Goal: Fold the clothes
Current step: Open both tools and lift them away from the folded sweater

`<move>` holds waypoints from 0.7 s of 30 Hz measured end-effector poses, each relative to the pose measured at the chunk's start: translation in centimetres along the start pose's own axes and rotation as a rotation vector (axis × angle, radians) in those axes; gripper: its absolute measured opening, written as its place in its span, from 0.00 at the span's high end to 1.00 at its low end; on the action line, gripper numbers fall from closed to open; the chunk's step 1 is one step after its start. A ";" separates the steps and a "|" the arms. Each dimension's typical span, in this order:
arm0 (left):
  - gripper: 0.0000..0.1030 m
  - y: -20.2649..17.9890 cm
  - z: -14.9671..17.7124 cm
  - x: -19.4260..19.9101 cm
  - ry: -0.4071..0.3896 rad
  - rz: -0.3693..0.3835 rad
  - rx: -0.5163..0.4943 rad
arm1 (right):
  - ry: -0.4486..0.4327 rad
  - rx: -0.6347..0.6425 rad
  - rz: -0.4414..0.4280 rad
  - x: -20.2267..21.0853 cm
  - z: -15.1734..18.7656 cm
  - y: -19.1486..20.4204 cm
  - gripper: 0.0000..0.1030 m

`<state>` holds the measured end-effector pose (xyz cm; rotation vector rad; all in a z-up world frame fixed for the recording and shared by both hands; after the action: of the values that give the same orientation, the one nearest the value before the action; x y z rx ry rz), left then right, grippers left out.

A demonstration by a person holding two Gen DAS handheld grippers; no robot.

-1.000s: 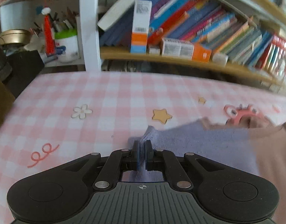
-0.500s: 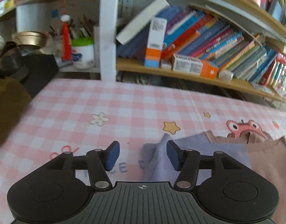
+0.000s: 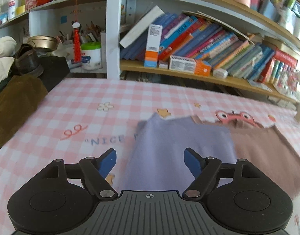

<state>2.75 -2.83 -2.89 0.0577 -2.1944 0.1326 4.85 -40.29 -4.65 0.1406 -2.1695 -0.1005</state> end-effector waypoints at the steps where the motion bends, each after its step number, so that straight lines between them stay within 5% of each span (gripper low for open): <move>1: 0.24 -0.3 0.4 0.2 0.005 -0.006 -0.004 | -0.001 0.010 0.000 0.3 0.3 0.1 0.37; 10: 0.23 -2.3 3.9 2.4 0.028 -0.095 0.014 | 0.034 0.076 0.037 2.3 3.6 0.6 0.20; 21: 0.15 -5.4 7.6 4.1 0.074 -0.090 0.011 | 0.105 0.086 0.048 3.4 8.4 0.5 0.11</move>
<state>-5.25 -9.01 -3.56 0.1556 -2.1134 0.0948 -4.04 -40.08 -6.56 0.1403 -2.0715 0.0270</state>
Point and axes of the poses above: each gripper's, at about its wrist camera, not at the fingertips, and x roughly against the way its jaws point, y to its left, z to its underside, the point moved 4 cm from there along -x, roughly the way its jaws point, and after that the axes turned 14 degrees about y, right-handed, at the moved point
